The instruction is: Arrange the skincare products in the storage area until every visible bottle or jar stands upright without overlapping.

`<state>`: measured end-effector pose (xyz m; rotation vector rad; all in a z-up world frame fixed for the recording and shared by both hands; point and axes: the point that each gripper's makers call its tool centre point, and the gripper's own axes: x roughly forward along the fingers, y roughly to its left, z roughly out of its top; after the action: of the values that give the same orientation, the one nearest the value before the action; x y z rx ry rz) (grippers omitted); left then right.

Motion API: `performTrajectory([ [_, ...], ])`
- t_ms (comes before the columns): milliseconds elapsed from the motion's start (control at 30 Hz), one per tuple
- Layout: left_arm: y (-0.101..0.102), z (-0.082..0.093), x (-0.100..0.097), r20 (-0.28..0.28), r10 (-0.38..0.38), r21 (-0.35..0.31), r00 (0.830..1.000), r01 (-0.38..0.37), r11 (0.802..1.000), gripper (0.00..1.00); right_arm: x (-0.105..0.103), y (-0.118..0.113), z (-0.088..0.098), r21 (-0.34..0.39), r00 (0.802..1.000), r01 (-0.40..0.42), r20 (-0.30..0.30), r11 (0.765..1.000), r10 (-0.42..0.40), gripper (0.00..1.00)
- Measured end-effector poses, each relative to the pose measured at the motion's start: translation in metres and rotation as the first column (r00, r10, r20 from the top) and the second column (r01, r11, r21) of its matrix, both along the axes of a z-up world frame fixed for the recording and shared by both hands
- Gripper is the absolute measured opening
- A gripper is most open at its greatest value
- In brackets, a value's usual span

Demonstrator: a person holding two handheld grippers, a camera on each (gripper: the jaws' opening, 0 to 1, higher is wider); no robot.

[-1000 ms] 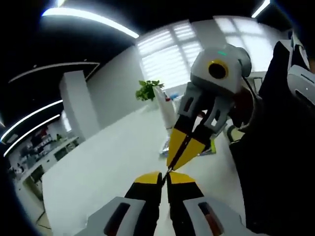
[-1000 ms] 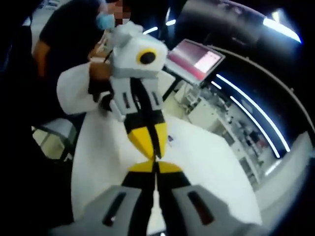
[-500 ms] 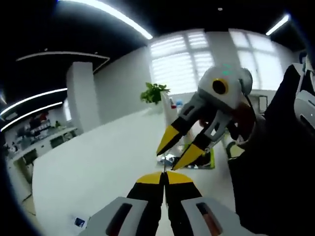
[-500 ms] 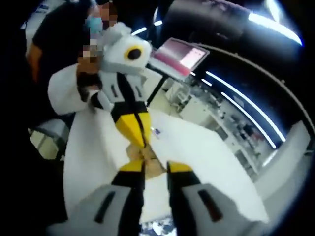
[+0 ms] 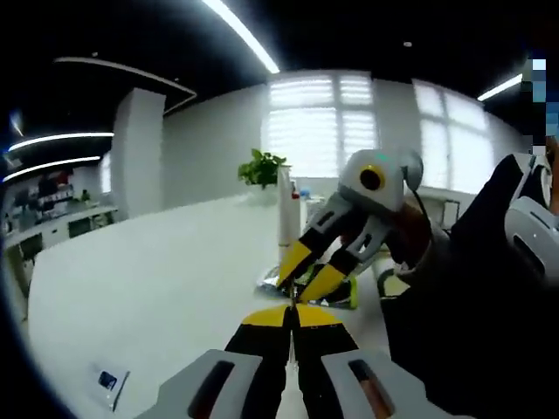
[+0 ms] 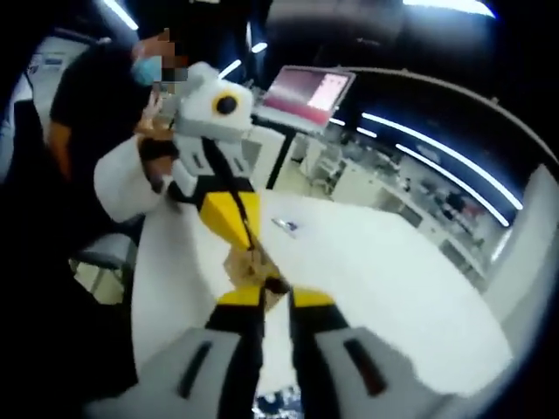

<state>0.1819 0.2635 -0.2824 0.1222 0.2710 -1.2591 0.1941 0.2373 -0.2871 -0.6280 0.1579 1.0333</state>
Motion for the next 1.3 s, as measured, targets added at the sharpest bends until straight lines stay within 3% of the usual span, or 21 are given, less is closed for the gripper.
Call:
performTrajectory([
  [67, -0.003, -0.003, 0.001, -0.01, -0.001, 0.007, 1.0, 0.001, 1.0, 0.0, 0.002, -0.005, -0.003, 0.037, 0.998, 0.033, -0.053, 0.999, -0.031, 0.01],
  [200, -0.011, -0.011, 0.0, -0.024, -0.01, 0.037, 1.0, 0.011, 0.999, 0.0, -0.002, -0.01, -0.011, -0.001, 0.998, 0.021, -0.063, 1.0, -0.021, 0.0],
  [367, -0.019, -0.009, -0.007, -0.04, -0.034, 0.032, 0.999, 0.036, 0.999, 0.0, -0.006, -0.021, -0.004, 0.006, 0.997, 0.039, -0.064, 0.999, -0.039, 0.0],
  [600, -0.026, -0.012, -0.017, -0.042, -0.055, 0.064, 0.998, 0.058, 0.996, 0.0, -0.024, -0.026, -0.007, 0.033, 0.988, 0.047, -0.147, 0.998, -0.042, 0.0],
  [700, -0.03, -0.018, -0.019, -0.048, -0.079, 0.093, 0.996, 0.083, 0.992, 0.0, -0.033, -0.031, -0.014, 0.035, 0.973, 0.053, -0.225, 0.998, -0.044, 0.0],
  [767, -0.032, -0.022, -0.019, -0.063, -0.083, 0.102, 0.994, 0.09, 0.991, 0.0, -0.036, -0.032, -0.017, 0.073, 0.952, 0.069, -0.304, 0.995, -0.044, 0.0],
  [900, -0.035, -0.028, -0.022, -0.089, -0.1, 0.117, 0.991, 0.11, 0.987, 0.0, -0.034, -0.037, -0.019, 0.113, 0.922, 0.107, -0.384, 0.988, -0.055, 0.0],
  [1100, -0.04, -0.031, -0.02, -0.102, -0.105, 0.109, 0.989, 0.116, 0.987, 0.01, -0.032, -0.041, -0.026, 0.116, 0.905, 0.121, -0.421, 0.986, -0.061, 0.0],
  [1300, -0.048, -0.039, -0.012, -0.119, -0.07, 0.133, 0.99, 0.086, 0.987, 0.02, -0.023, -0.047, -0.032, 0.082, 0.918, 0.146, -0.383, 0.986, -0.105, 0.0],
])
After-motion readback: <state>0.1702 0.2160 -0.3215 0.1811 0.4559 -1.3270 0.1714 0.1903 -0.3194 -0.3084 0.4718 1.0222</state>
